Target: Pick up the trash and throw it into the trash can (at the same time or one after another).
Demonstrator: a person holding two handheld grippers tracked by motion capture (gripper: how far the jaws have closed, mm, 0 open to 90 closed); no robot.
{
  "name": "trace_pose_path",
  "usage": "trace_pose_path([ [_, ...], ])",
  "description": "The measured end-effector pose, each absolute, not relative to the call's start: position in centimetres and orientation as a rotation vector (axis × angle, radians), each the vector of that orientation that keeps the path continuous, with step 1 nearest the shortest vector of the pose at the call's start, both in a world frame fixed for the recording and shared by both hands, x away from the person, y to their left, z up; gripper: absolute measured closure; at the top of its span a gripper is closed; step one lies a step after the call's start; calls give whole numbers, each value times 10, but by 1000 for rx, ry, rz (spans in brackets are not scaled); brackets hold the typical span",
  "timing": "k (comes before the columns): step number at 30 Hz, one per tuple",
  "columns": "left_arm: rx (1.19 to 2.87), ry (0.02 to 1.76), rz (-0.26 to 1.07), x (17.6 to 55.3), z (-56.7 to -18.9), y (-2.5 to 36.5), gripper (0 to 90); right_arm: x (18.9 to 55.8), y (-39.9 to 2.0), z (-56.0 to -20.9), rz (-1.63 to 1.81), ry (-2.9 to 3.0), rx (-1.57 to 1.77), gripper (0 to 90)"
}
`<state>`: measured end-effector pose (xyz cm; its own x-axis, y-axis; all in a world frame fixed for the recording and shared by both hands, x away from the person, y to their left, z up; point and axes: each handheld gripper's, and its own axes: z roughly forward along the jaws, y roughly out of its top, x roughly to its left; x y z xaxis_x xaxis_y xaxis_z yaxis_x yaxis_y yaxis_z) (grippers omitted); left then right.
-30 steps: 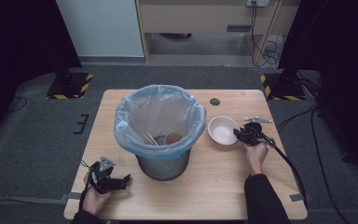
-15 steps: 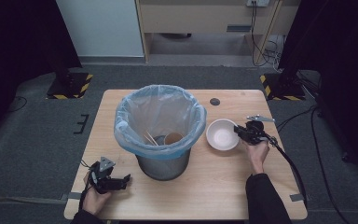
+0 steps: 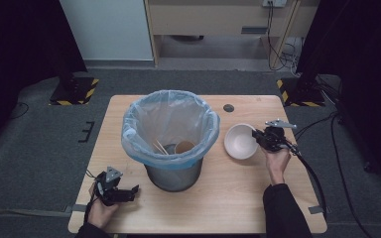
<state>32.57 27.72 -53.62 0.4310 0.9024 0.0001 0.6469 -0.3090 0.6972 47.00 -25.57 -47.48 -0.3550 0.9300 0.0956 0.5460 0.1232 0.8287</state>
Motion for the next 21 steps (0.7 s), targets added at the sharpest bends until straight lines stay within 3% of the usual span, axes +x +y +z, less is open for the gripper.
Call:
trace_pose_path([
  [5,2062,1300,528,326,-536,277,0,469,-257,-470,1141,1940,1415,836],
  [21,2062,1300,528,326,-536,277,0,442,-266,-409,1393,1746,1297,836],
])
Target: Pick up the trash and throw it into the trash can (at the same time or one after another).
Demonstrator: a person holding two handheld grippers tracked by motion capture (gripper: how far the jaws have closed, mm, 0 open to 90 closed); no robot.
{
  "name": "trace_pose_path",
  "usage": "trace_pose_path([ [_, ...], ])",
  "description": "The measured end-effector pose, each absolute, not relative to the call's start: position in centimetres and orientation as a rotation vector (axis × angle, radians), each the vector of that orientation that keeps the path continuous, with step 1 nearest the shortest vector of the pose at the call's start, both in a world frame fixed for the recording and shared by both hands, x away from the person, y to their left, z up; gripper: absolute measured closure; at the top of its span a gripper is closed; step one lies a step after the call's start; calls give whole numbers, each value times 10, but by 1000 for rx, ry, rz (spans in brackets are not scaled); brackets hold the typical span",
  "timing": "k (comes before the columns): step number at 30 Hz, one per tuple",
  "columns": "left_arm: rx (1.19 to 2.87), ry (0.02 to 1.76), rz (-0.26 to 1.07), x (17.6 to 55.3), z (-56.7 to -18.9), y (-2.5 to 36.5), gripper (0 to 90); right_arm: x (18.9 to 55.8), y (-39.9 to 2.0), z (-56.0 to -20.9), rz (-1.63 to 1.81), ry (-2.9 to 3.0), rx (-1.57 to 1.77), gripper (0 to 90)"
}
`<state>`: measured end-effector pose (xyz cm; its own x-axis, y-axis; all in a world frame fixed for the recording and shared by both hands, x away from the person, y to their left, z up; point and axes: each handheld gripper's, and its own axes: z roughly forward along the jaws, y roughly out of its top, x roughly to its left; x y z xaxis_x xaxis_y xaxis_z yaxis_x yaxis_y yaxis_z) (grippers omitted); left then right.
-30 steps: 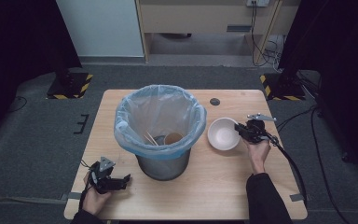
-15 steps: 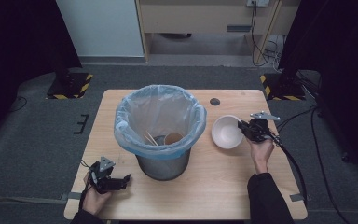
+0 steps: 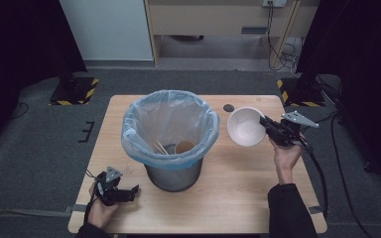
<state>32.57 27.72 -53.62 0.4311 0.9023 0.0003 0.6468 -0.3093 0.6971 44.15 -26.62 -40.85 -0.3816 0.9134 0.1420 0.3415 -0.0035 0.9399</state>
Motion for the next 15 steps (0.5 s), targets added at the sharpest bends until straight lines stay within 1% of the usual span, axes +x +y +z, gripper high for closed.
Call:
trace_pose_path([
  [15,2061,1301,528,325,-536,277,0,413,-268,-365,1533,1620,1174,836],
])
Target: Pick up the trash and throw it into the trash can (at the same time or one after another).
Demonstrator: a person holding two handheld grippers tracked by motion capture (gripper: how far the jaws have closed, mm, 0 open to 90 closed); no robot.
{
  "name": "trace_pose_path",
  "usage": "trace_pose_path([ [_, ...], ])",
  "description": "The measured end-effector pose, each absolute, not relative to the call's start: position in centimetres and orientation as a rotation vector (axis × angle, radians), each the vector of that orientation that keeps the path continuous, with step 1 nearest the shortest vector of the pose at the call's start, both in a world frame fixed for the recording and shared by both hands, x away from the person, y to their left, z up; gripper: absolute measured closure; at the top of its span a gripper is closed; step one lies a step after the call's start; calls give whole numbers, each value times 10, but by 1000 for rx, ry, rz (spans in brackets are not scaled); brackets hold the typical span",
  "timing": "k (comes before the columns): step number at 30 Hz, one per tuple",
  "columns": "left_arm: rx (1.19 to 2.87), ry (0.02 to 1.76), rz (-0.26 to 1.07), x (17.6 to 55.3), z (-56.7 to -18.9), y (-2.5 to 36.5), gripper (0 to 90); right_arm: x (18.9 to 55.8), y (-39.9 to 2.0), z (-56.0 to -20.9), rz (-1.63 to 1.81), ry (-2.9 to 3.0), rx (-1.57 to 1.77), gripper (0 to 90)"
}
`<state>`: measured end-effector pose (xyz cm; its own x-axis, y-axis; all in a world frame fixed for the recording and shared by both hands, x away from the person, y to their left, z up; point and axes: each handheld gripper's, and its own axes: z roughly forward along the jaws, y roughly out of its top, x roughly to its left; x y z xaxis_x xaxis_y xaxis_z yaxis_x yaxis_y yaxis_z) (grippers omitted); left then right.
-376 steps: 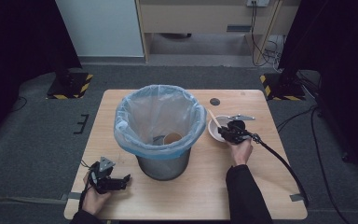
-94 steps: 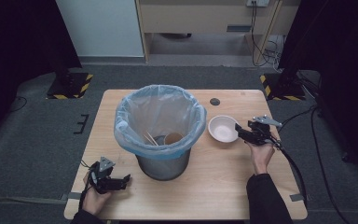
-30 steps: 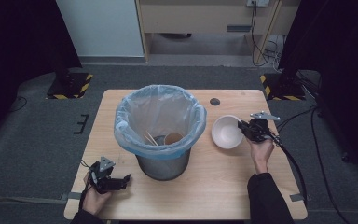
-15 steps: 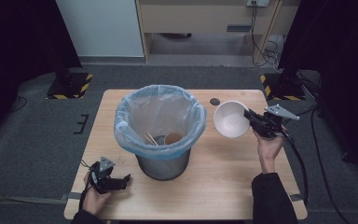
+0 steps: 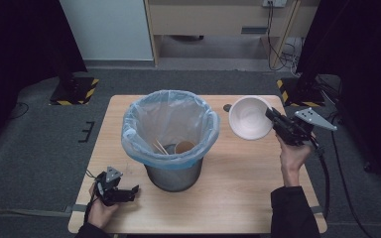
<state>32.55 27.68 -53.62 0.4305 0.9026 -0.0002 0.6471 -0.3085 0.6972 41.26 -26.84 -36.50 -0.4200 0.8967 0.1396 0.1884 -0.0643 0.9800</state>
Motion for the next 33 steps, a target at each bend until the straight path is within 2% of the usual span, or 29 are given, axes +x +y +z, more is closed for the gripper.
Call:
trace_pose_path([
  [18,2061,1301,528,325,-536,277,0,384,-279,-335,1681,1491,1103,837],
  [33,2061,1301,528,325,-536,277,0,372,-272,-305,1748,1458,1034,837],
])
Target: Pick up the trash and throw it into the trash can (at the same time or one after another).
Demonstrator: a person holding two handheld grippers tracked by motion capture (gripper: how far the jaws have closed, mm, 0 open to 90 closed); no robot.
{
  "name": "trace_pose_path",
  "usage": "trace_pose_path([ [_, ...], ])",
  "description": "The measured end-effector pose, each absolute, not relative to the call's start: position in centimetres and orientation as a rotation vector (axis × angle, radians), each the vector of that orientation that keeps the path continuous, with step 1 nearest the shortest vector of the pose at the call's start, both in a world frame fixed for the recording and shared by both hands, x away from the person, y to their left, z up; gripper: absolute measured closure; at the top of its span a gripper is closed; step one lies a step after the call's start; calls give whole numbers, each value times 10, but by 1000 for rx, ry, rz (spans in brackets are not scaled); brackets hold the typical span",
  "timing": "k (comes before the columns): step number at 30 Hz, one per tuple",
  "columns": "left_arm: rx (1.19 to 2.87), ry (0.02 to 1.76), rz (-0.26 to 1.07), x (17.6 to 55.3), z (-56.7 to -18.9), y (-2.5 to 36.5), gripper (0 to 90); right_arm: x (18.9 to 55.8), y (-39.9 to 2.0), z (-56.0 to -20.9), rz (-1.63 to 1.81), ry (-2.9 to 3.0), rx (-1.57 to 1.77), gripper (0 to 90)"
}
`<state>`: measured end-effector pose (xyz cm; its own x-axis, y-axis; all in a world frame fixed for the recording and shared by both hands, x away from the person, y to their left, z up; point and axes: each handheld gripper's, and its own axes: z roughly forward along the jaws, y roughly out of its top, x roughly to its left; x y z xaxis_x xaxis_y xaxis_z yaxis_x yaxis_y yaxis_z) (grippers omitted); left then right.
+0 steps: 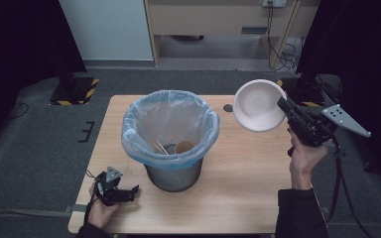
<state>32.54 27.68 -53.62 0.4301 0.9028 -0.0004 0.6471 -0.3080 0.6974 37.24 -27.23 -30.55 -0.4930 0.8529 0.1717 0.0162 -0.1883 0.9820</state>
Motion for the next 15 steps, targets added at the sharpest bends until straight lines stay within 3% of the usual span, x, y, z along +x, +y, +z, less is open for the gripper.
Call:
trace_pose_path([
  [15,2061,1301,528,325,-536,277,0,366,-243,-272,1805,1476,929,837],
])
